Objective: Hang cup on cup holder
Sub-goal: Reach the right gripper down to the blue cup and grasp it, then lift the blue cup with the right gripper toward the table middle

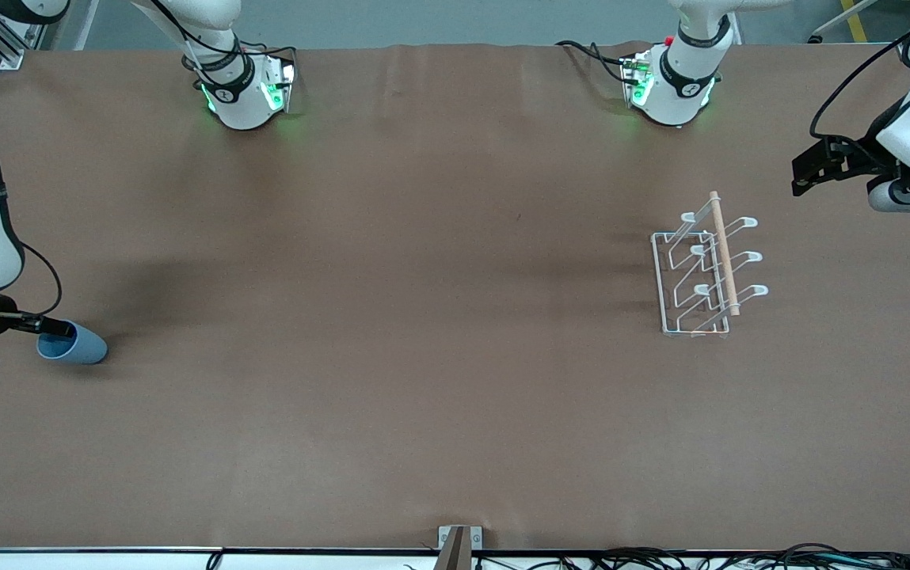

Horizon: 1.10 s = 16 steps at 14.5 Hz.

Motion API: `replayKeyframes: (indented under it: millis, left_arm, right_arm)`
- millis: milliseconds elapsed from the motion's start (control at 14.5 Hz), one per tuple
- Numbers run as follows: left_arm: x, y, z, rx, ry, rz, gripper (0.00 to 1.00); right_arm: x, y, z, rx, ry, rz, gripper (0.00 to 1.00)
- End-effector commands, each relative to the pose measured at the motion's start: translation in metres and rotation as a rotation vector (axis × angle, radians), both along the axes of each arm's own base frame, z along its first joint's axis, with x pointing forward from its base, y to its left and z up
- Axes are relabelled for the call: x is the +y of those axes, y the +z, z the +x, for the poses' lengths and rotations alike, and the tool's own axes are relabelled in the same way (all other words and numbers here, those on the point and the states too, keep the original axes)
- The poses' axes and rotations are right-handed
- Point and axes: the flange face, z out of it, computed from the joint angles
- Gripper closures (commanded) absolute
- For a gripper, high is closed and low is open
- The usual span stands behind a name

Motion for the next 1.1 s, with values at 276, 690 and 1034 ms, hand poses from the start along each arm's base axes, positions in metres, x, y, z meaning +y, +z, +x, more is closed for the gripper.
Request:
replayKeyframes:
  millis: [276, 690, 1034]
  left_arm:
    - [-0.005, 0.002, 0.003, 0.006, -0.014, -0.005, 0.00]
    - [-0.009, 0.002, 0.003, 0.007, -0.022, -0.007, 0.00]
    - [-0.005, -0.003, 0.006, 0.016, -0.014, -0.007, 0.00]
  right_arm:
    - [-0.005, -0.018, 0.005, -0.026, 0.057, -0.029, 0.87]
    - [0.004, -0.017, -0.005, 0.049, 0.047, 0.012, 1.00]
    - [0.058, 0.094, -0.011, 0.061, 0.094, 0.056, 1.00]
